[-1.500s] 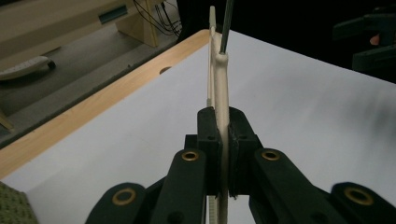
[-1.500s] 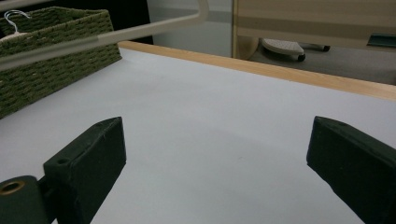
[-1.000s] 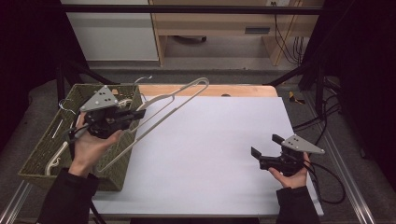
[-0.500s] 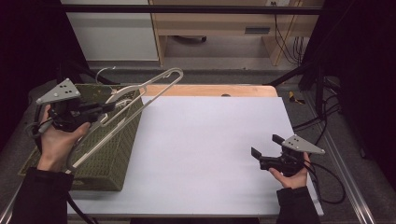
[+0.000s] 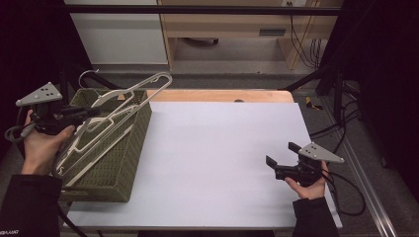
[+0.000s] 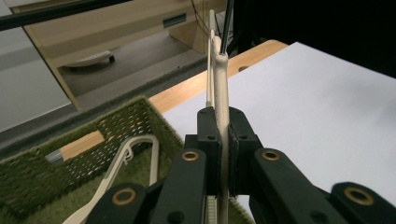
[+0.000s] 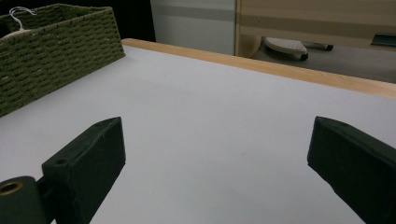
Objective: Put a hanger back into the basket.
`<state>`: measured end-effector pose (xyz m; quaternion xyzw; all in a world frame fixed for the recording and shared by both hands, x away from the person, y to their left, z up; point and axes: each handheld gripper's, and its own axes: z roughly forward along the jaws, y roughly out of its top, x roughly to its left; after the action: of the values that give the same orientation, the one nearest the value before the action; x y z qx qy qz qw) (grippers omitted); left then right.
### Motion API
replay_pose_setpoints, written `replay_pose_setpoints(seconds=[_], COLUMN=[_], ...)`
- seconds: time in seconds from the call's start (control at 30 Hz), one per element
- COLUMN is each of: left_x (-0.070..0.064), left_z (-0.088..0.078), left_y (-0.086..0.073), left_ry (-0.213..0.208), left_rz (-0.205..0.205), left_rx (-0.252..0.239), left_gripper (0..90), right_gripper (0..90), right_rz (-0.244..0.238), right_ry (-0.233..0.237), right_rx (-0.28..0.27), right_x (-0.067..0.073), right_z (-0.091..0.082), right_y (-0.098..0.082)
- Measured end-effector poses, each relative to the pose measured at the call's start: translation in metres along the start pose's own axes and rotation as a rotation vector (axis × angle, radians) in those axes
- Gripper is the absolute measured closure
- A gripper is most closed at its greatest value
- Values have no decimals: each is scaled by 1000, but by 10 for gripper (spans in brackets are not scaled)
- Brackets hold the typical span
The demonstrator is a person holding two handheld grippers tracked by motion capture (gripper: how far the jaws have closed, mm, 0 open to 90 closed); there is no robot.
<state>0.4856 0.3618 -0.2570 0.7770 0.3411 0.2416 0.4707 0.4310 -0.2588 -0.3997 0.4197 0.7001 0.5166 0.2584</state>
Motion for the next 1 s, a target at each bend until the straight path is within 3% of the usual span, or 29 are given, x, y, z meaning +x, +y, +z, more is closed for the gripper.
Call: replay_pose_setpoints(seconds=[0.43, 0.8, 1.0], left_x=[39, 56, 62], left_z=[-5, -8, -4], left_y=[-31, -49, -59], left_ry=[40, 78, 97], left_rz=[-44, -83, -98], left_rx=[37, 42, 78], left_gripper=[857, 856, 856], right_gripper=[48, 47, 47], right_rz=[4, 1, 6], right_ry=[-4, -9, -11], right_rx=[7, 7, 5], right_x=[-2, -2, -2], right_z=[0, 1, 1], right_y=[-1, -1, -1])
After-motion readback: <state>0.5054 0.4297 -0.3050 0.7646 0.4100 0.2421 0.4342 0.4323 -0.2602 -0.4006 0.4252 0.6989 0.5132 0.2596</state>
